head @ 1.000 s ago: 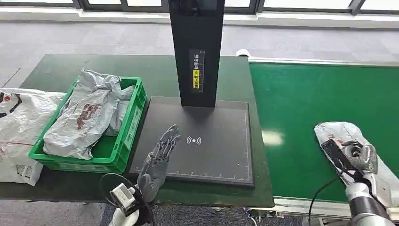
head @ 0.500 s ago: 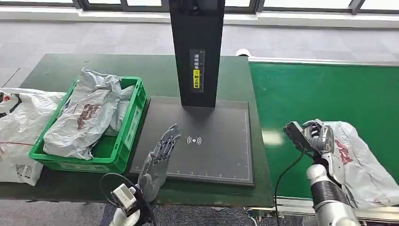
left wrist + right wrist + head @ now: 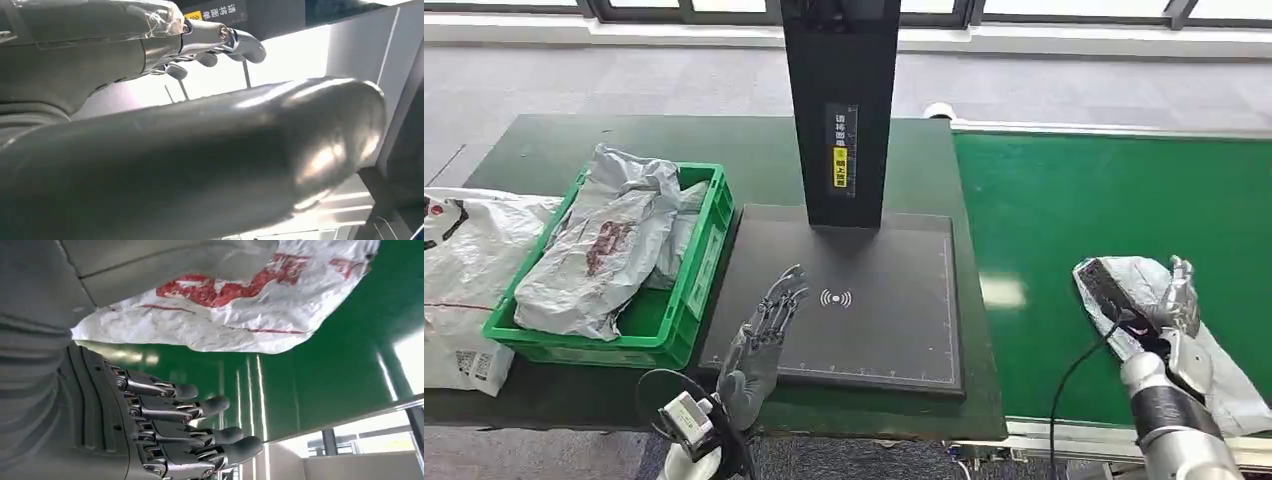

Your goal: Moved the parcel from conveyor to table for the left to box.

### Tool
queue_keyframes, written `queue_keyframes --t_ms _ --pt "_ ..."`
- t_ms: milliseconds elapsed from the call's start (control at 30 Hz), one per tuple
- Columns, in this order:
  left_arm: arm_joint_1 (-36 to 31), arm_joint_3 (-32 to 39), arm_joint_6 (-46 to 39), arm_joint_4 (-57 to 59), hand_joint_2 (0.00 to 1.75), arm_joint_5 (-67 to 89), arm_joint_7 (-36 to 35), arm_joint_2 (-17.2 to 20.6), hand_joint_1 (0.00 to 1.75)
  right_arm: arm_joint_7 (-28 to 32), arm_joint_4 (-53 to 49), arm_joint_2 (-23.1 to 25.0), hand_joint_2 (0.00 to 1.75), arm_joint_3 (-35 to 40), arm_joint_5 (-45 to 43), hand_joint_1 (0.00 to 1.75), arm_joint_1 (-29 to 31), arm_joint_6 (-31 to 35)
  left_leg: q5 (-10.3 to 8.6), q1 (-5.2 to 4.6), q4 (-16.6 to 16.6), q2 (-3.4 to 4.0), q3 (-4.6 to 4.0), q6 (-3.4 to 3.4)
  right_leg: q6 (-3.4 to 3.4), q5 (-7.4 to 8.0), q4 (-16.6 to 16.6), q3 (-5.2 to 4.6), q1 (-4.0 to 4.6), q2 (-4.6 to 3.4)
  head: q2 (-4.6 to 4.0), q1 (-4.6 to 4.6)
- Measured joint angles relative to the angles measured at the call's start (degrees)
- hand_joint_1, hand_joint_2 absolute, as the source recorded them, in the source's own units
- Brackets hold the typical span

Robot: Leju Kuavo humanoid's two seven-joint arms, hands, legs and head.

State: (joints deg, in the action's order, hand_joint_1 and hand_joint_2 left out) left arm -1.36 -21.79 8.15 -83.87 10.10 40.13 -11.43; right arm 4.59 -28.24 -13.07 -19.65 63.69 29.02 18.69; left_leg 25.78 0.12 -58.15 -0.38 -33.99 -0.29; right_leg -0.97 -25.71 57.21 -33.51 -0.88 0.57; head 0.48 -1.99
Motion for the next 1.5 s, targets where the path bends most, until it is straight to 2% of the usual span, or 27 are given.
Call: queue_keyframes --t_ms 233,467,767,800,833,1033,1100,1200,1233,1267,1500 --pt "0.0 0.0 0.5 0.0 0.00 -0.4 0.0 0.0 0.00 -3.2 2.3 -2.4 1.75 0.0 0.8 0.00 -0.1 -2.0 -0.01 0.02 0.0 0.01 -0.01 -0.01 0.00 0.00 0.0 -0.01 0.02 0.00 0.00 0.00" --pt "0.1 0.0 2.1 0.1 0.00 -0.7 0.0 0.0 0.00 -6.5 5.4 -4.3 1.75 0.0 3.4 0.00 -1.1 -10.8 -0.01 0.01 0.0 -0.01 -0.01 0.00 0.00 -0.01 0.0 -0.01 0.01 0.02 0.00 0.00" --pt "-1.3 0.0 2.6 1.6 0.00 -1.5 0.0 0.0 0.00 -1.1 8.0 -4.4 1.75 1.3 6.6 0.00 -5.6 -23.5 0.01 0.07 0.0 0.08 0.08 -0.02 0.02 -0.03 0.0 0.01 0.08 -0.07 0.00 -0.02" --pt "-1.6 0.0 2.6 1.9 0.00 -1.6 0.0 0.0 0.00 -0.9 8.1 -4.4 1.75 1.8 6.7 1.64 -5.8 -24.1 0.06 0.10 0.0 0.10 0.13 -0.08 0.03 -0.04 0.0 0.05 0.10 -0.11 0.00 0.00" --pt "-1.8 0.0 2.6 2.1 0.00 -1.6 0.0 0.0 0.00 -0.9 8.2 -4.4 1.75 2.2 6.9 1.75 -6.0 -24.3 0.07 0.10 0.0 0.14 0.19 -0.08 0.04 -0.04 0.0 0.09 0.10 -0.14 0.00 -0.02" --pt "-2.6 0.0 2.6 3.2 0.00 -1.7 0.0 0.0 0.00 3.0 8.3 -4.7 1.75 4.7 8.0 1.75 -7.0 -27.6 0.15 0.15 0.0 0.20 0.48 -0.04 0.02 -0.09 -0.1 0.35 0.15 -0.22 0.00 -0.02" --pt "-2.7 0.0 2.2 3.5 0.00 -1.7 0.0 0.0 0.00 5.2 8.3 -5.2 1.75 5.5 8.3 1.75 -7.1 -26.6 0.16 0.19 0.0 0.19 0.57 -0.02 0.02 -0.09 -0.1 0.54 0.19 -0.20 0.00 -0.02" --pt "-2.1 0.0 1.0 3.6 0.00 -1.0 0.0 0.0 0.00 1.8 8.3 -4.2 1.75 6.3 9.1 1.75 -6.0 -18.6 0.16 0.19 0.0 0.25 0.53 -0.03 0.06 -0.02 -0.1 0.65 0.18 -0.26 0.00 0.00" --pt "-1.7 0.0 0.9 3.5 0.00 -0.9 0.0 0.0 0.00 0.6 8.3 -3.5 1.75 6.6 9.4 1.75 -5.3 -17.9 0.22 0.18 0.0 0.42 0.28 -0.09 0.09 0.01 -0.1 0.60 0.18 -0.43 0.00 -0.02" --pt "-1.6 0.0 0.9 3.5 0.00 -0.7 0.0 0.0 0.00 0.1 8.3 -3.2 1.75 6.9 9.5 1.75 -4.8 -17.8 0.27 0.19 0.0 0.56 0.39 -0.05 0.09 0.00 -0.1 0.59 0.19 -0.56 0.00 -0.02" --pt "-1.1 0.0 0.9 3.5 0.00 -0.5 0.0 -0.1 0.00 -0.2 8.3 -1.9 1.75 7.4 9.5 1.75 -4.2 -17.1 0.14 0.19 0.0 0.51 0.57 -0.05 0.12 0.07 -0.1 0.53 0.19 -0.50 0.00 -0.02"
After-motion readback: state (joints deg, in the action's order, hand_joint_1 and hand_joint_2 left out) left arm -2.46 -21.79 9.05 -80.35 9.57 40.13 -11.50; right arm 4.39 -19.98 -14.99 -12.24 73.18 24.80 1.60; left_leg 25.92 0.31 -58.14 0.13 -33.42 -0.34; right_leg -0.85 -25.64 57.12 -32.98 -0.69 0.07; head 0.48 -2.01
